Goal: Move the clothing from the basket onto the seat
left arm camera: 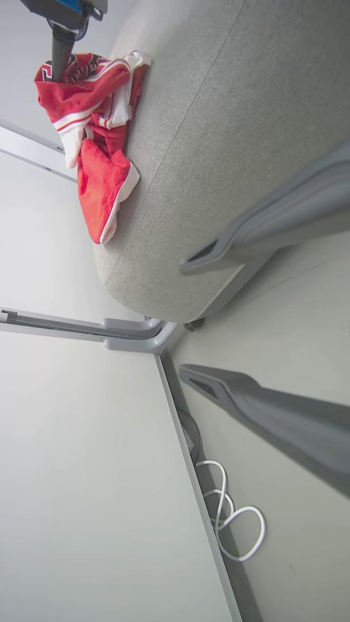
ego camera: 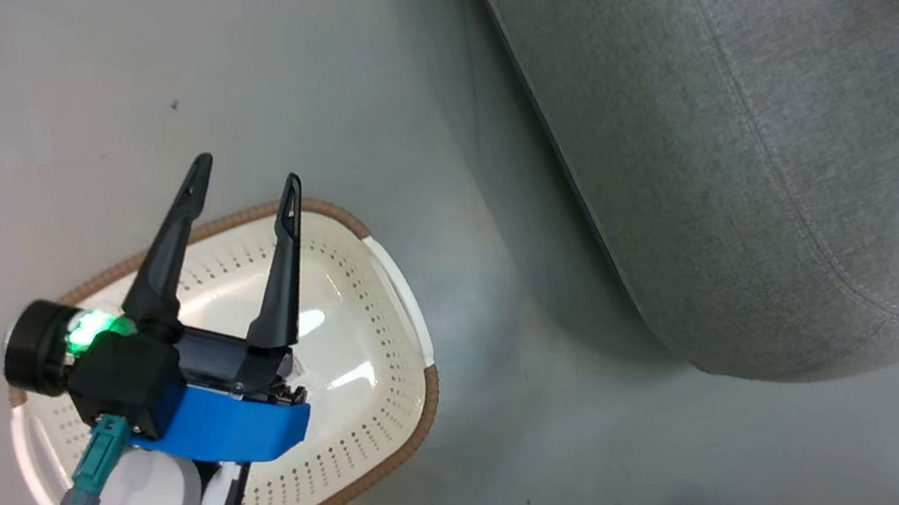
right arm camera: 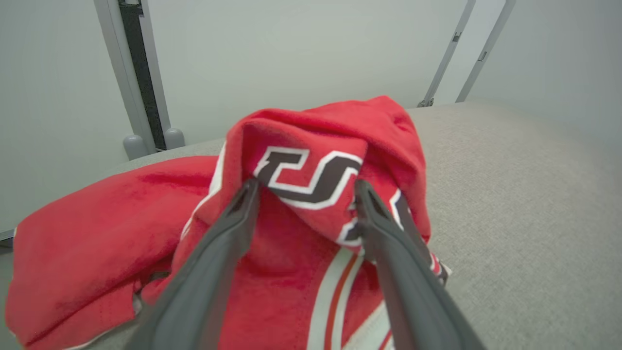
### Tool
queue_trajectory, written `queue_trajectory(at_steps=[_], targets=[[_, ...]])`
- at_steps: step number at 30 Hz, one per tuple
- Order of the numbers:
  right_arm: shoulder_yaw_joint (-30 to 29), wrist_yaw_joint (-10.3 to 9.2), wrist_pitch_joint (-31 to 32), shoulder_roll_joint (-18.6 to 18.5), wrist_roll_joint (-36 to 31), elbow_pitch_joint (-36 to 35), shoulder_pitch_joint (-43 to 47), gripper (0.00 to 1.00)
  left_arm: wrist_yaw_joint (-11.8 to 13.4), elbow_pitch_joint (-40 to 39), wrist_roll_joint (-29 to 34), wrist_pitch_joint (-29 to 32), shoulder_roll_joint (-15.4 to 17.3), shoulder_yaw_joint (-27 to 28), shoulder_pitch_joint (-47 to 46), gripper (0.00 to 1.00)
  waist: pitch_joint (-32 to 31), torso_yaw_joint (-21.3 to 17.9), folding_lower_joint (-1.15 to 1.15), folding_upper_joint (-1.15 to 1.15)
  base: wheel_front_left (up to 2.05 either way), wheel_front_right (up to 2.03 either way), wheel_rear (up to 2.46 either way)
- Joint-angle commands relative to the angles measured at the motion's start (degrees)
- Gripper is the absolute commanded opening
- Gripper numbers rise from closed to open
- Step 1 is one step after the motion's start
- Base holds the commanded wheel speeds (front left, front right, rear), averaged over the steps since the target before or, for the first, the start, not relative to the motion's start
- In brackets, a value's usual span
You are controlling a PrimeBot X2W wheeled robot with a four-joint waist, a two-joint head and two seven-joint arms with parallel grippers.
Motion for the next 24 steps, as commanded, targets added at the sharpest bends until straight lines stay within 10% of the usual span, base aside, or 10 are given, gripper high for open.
queue_trajectory(at_steps=[1,24], targets=[[0.5,0.01,-0.1,0.2,0.2,0.1,1.3,1.0,0.4,0.6,-0.3,-0.4,-0.3,0.1,0.5,1.0,-2.8,0.7,0.0,0.0,0.0,0.0,0.0],[21.6,0.02,0.0,5.2,4.8,-14.5,29.1,1.0,-0.3,10.4,-2.3,-1.0,-10.7,9.4,14.6,1.0,-30.2,8.2,0.0,0.0,0.0,0.0,0.0]])
